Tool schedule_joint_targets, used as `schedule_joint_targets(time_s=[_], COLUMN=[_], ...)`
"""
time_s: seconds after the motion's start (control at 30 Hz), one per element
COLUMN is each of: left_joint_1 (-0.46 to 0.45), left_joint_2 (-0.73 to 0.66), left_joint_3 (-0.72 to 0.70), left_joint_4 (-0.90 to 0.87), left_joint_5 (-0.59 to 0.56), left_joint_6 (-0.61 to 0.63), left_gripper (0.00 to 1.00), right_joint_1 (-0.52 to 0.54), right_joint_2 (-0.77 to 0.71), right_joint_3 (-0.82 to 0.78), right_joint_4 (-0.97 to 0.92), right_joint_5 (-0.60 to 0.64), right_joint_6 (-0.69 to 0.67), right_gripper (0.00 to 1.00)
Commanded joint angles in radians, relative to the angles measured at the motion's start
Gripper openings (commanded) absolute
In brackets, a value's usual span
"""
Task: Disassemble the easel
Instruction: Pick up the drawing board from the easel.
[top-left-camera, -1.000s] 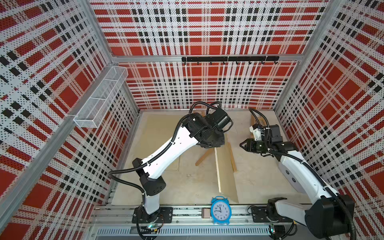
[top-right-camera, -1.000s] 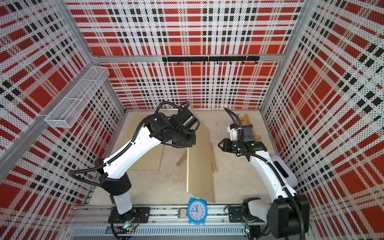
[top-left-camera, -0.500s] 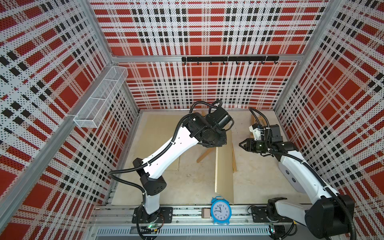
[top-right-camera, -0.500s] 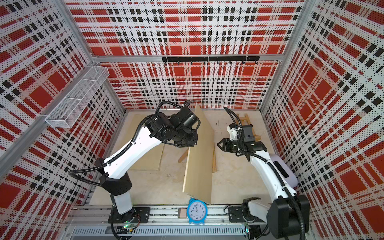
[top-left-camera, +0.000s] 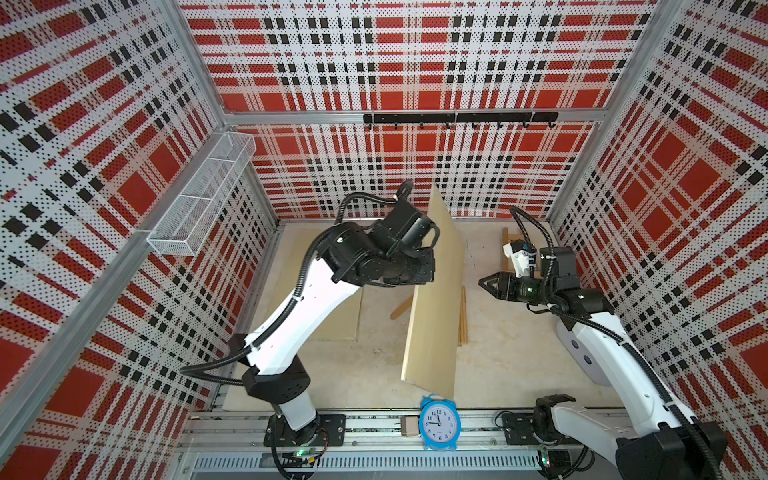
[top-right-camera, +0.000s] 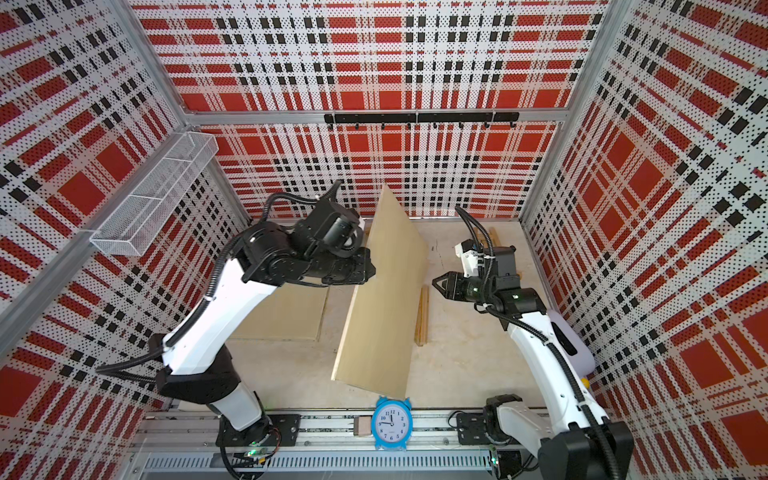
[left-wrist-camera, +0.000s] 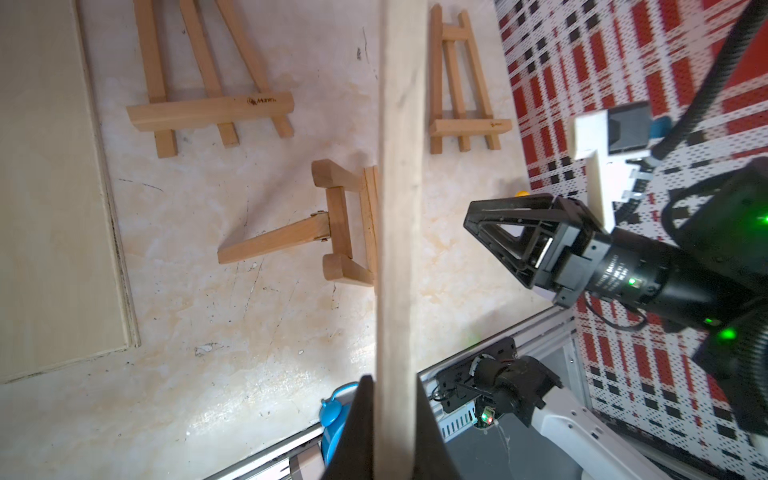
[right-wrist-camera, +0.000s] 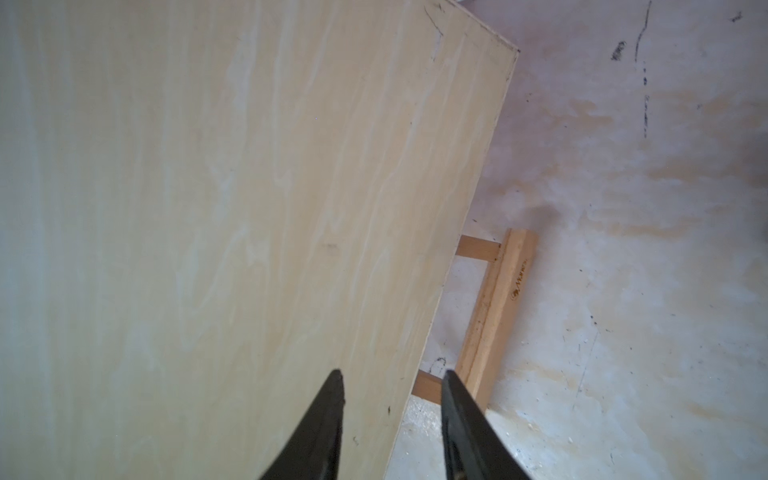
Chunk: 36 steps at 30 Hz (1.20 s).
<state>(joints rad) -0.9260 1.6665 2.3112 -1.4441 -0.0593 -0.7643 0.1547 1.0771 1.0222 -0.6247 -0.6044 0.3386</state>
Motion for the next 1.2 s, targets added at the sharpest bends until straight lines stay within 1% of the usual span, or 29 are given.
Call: schedule_joint_targets(time_s=[0.0, 0.13, 0.23, 0.33, 0.47, 0.53, 0.63, 0.77, 0.83, 0.9, 0.93, 1.03, 1.17], left_joint_1=[0.004, 0.007, 0.023, 0.060, 0.157, 0.242, 0.389, 0.536, 0.591, 0.615, 0.650, 0.675, 0.711], left_joint_2=[-0.140, -0.245, -0.348, -0.426, -0.468, -0.471, -0.451, -0.411, -0.396, -0.383, -0.375, -0.351, -0.301], left_joint_3=[0.073, 0.053, -0.028, -0.106, -0.141, -0.123, -0.055, 0.052, 0.067, 0.054, 0.035, -0.029, -0.101], left_joint_4=[0.191, 0.195, 0.243, 0.288, 0.307, 0.288, 0.205, 0.096, 0.074, 0.065, 0.066, 0.083, 0.128], left_joint_5=[-0.012, -0.071, -0.080, -0.044, 0.050, 0.102, 0.164, 0.183, 0.198, 0.211, 0.213, 0.218, 0.272], left_joint_6=[0.016, 0.022, 0.023, 0.022, 0.023, 0.026, 0.044, 0.082, 0.095, 0.108, 0.117, 0.161, 0.237], left_gripper=[0.00, 0.00, 0.00, 0.00, 0.00, 0.00, 0.00, 0.00, 0.00, 0.00, 0.00, 0.00, 0.00], right_joint_1=[-0.007, -0.007, -0.006, -0.004, 0.036, 0.093, 0.165, 0.190, 0.191, 0.190, 0.190, 0.190, 0.190], right_joint_2=[-0.034, -0.053, -0.080, -0.098, -0.073, -0.066, -0.038, -0.007, -0.003, -0.005, -0.004, 0.001, 0.034], right_joint_3=[0.032, 0.008, -0.037, -0.069, -0.061, -0.047, -0.006, 0.026, 0.040, 0.056, 0.069, 0.090, 0.108], right_joint_4=[0.031, 0.108, 0.239, 0.343, 0.360, 0.364, 0.344, 0.342, 0.326, 0.290, 0.268, 0.232, 0.230], right_joint_5=[-0.094, -0.268, -0.378, -0.416, -0.454, -0.416, -0.358, -0.296, -0.277, -0.255, -0.239, -0.204, -0.187], right_joint_6=[0.004, 0.050, 0.141, 0.208, 0.222, 0.227, 0.205, 0.217, 0.214, 0.192, 0.176, 0.148, 0.149], right_gripper=[0.40, 0.40, 0.40, 0.42, 0.42, 0.42, 0.42, 0.42, 0.42, 0.42, 0.42, 0.42, 0.42])
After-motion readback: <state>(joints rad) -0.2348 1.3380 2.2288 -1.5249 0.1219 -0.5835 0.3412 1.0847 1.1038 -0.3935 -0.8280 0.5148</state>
